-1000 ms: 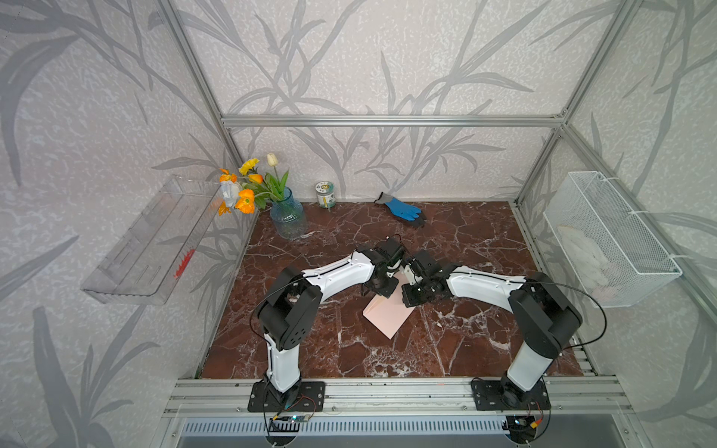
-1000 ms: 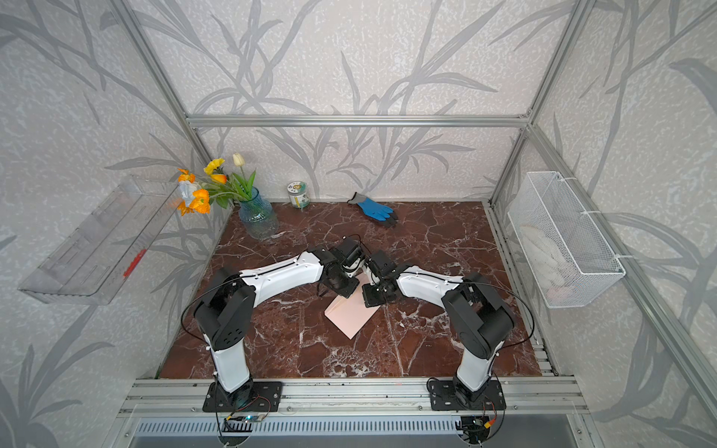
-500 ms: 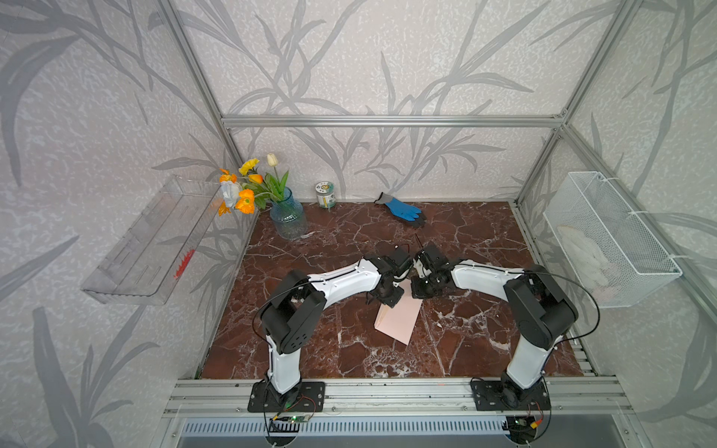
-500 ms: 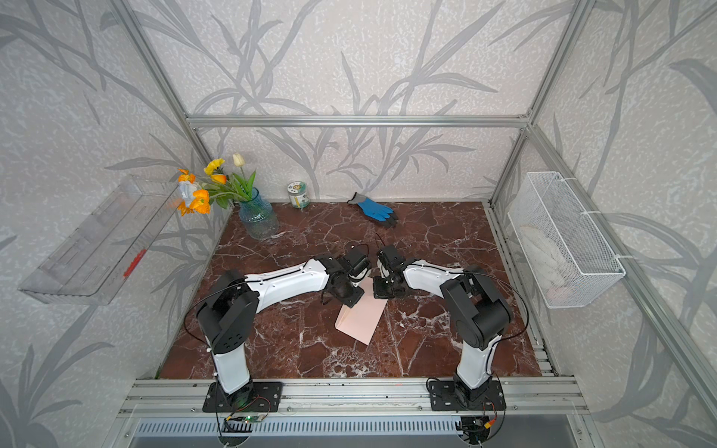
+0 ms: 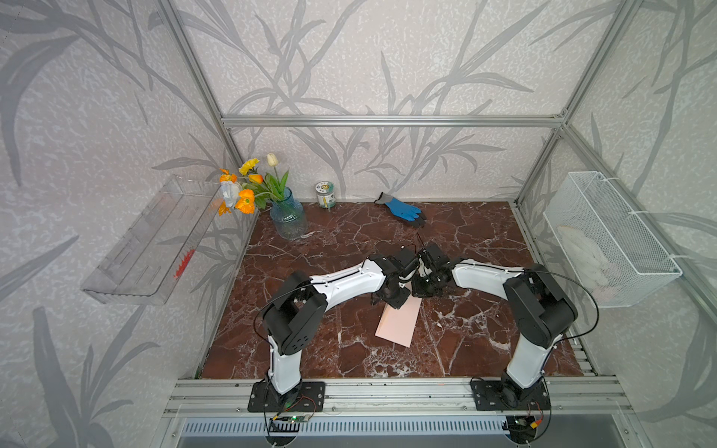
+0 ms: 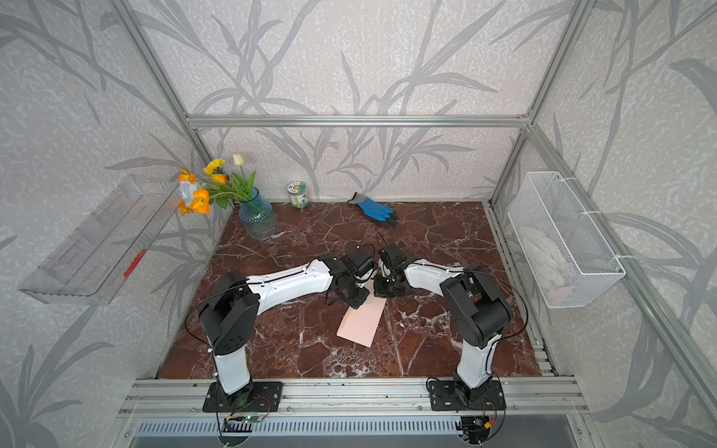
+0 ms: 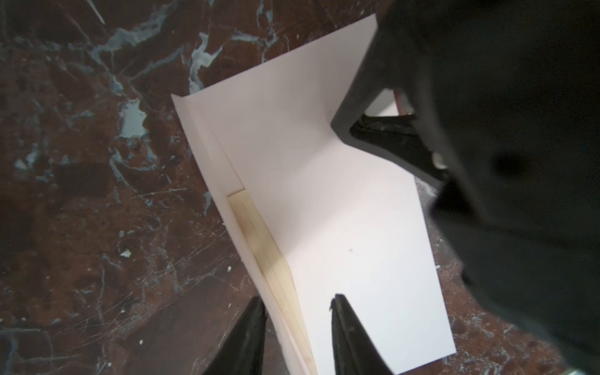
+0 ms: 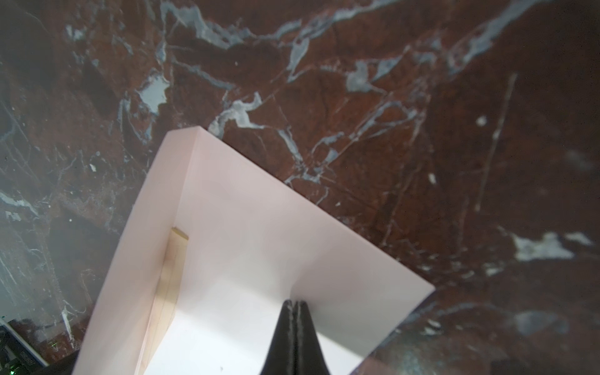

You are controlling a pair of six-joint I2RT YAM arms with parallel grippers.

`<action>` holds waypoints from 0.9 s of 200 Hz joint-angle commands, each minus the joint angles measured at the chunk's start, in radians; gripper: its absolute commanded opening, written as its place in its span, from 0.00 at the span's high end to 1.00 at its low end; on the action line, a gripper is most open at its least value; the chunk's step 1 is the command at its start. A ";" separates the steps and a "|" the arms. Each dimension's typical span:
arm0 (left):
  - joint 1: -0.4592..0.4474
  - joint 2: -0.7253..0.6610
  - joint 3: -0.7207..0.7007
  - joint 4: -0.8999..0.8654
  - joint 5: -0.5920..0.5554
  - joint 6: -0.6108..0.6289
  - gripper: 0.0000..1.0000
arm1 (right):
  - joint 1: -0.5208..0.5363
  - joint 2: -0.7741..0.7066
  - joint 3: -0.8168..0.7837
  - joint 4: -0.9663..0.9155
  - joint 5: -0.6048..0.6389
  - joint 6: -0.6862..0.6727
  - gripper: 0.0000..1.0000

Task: Fold the letter paper in half and place it into the envelope
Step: Fold the envelope flap on the envelope.

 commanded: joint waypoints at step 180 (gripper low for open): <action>0.051 -0.051 -0.111 0.118 0.145 -0.098 0.71 | -0.039 0.012 0.026 -0.109 0.036 0.014 1.00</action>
